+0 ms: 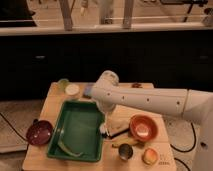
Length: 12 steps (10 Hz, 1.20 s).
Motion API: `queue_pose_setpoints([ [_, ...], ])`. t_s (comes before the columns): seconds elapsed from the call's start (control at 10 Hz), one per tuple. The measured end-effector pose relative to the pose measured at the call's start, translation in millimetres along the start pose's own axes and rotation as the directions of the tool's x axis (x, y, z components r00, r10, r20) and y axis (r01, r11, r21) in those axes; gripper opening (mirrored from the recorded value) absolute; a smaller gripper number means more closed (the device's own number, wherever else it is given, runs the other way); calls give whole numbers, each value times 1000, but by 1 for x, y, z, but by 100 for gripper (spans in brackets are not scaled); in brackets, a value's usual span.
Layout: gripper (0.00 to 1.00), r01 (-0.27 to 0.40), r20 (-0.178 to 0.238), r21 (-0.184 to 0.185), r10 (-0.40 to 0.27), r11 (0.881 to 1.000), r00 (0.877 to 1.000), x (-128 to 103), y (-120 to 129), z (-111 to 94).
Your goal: Wipe tray with brush
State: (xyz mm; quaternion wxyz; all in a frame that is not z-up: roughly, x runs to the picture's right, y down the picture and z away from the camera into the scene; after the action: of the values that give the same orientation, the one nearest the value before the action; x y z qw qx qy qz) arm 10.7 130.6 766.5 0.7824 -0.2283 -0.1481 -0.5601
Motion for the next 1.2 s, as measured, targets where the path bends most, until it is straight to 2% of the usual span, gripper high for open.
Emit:
queue_pose_setpoints([
  [0.1,0,-1,0,-3,1,1000,1000,2,2,-2],
  [0.3,0,-6,-1,-12,6,1000,1000,9,12,-21],
  [0.6,0,2,2,-18,-2,1000,1000,12,19,-32],
  [1.2,0,55,27,-1,-54,999,998,-3,-9,-53],
])
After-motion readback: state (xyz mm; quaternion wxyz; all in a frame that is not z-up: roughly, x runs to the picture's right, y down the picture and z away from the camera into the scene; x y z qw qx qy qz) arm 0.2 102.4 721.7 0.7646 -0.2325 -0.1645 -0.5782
